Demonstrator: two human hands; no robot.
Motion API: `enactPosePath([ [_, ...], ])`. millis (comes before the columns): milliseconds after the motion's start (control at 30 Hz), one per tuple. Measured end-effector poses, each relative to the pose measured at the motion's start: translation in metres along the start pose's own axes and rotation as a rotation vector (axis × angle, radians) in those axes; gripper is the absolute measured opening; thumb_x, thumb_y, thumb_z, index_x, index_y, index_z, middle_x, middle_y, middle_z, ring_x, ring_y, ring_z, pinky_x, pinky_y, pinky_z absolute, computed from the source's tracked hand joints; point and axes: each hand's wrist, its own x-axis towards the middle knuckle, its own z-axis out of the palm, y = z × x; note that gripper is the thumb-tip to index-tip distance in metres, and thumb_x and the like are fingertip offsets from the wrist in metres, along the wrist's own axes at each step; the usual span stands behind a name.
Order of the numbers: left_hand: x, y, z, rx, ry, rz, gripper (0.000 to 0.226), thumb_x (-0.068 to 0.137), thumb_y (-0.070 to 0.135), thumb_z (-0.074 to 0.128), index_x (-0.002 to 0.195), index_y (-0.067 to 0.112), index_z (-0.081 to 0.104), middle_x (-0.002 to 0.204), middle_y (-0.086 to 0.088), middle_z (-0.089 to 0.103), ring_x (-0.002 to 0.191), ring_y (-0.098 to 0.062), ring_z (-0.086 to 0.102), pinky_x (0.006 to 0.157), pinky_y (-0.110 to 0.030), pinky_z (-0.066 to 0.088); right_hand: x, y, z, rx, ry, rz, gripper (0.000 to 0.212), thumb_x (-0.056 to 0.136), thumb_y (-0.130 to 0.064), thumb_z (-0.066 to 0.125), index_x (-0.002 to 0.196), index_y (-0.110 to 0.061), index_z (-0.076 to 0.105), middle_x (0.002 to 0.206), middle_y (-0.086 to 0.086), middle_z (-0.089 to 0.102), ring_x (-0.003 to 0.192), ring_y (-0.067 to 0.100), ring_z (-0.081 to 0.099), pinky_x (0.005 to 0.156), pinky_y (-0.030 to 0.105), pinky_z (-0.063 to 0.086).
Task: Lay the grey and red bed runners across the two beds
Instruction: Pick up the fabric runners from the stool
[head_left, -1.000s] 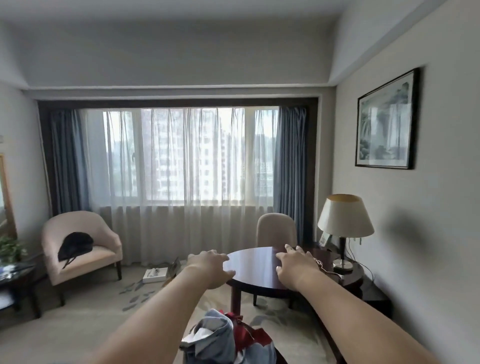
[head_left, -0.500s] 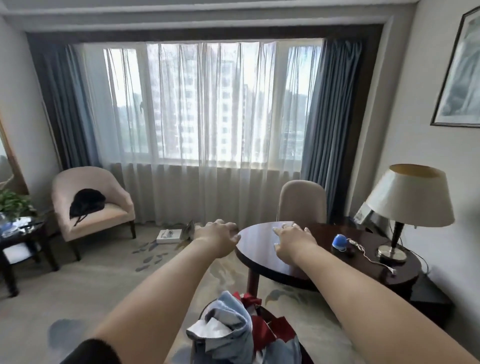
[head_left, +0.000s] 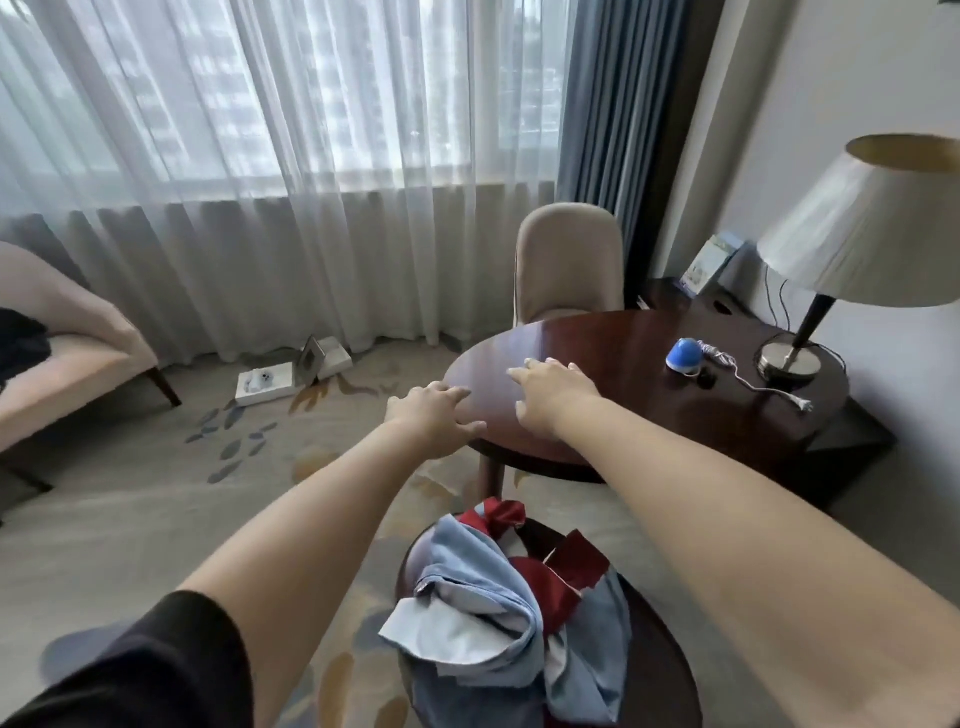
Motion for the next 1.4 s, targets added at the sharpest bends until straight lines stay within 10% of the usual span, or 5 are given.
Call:
enactPosePath([
  [367, 0.075, 0.021, 0.191, -0.049, -0.410, 0.086, 0.080, 0.079, 0.079, 0.054, 0.150, 0.048, 0.035, 0.152, 0.001, 0.044, 0.138, -0.029, 0.045, 0.108, -0.054, 0.043, 0.046, 0.027, 0.178, 0.124, -0.366, 0.071, 0.067, 0.094, -0.036, 0.059, 0.155, -0.027, 0.032, 0.164, 0.008, 0.023, 0.148, 0.034, 0.027, 0.119, 0.051, 0.027],
  [767, 0.052, 0.010, 0.399, -0.023, -0.797, 0.169, 0.087, 0.090, 0.026, 0.056, 0.160, 0.047, 0.010, 0.169, -0.009, 0.010, 0.151, -0.036, 0.018, 0.110, -0.054, 0.042, 0.012, 0.027, 0.386, 0.317, -0.767, 0.225, 0.069, 0.089, -0.031, 0.067, 0.147, -0.019, 0.032, 0.138, 0.004, 0.041, 0.132, 0.031, 0.044, 0.102, 0.050, 0.046],
  [1167, 0.067, -0.001, 0.472, 0.153, -0.413, 0.251, 0.074, 0.087, 0.027, 0.069, 0.147, 0.037, 0.026, 0.170, -0.007, -0.022, 0.150, -0.039, 0.022, 0.087, -0.043, 0.051, 0.017, 0.014, 0.488, 0.456, -0.684, 0.456, 0.131, 0.078, -0.030, 0.079, 0.155, -0.020, -0.026, 0.165, 0.017, 0.005, 0.152, 0.036, 0.016, 0.123, 0.045, 0.024],
  [1300, 0.095, -0.008, 0.495, 0.311, -0.494, 0.464, 0.109, 0.090, 0.035, 0.068, 0.158, 0.040, -0.017, 0.172, -0.003, -0.005, 0.147, -0.034, 0.026, 0.093, -0.038, 0.044, 0.025, 0.015, 0.523, 0.430, -0.681, 0.446, 0.120, 0.080, -0.027, 0.080, 0.159, -0.015, -0.010, 0.168, 0.011, 0.002, 0.156, 0.029, 0.005, 0.124, 0.043, 0.022],
  [1400, 0.097, -0.005, 0.502, 0.360, -0.563, 0.500, 0.088, 0.090, 0.025, 0.067, 0.160, 0.031, 0.013, 0.153, -0.004, 0.038, 0.133, -0.029, 0.041, 0.096, -0.038, 0.042, 0.029, 0.016, 0.539, 0.430, -0.662, 0.415, 0.077, 0.084, -0.012, 0.073, 0.148, -0.017, 0.029, 0.151, 0.010, 0.041, 0.143, 0.029, 0.039, 0.111, 0.042, 0.042],
])
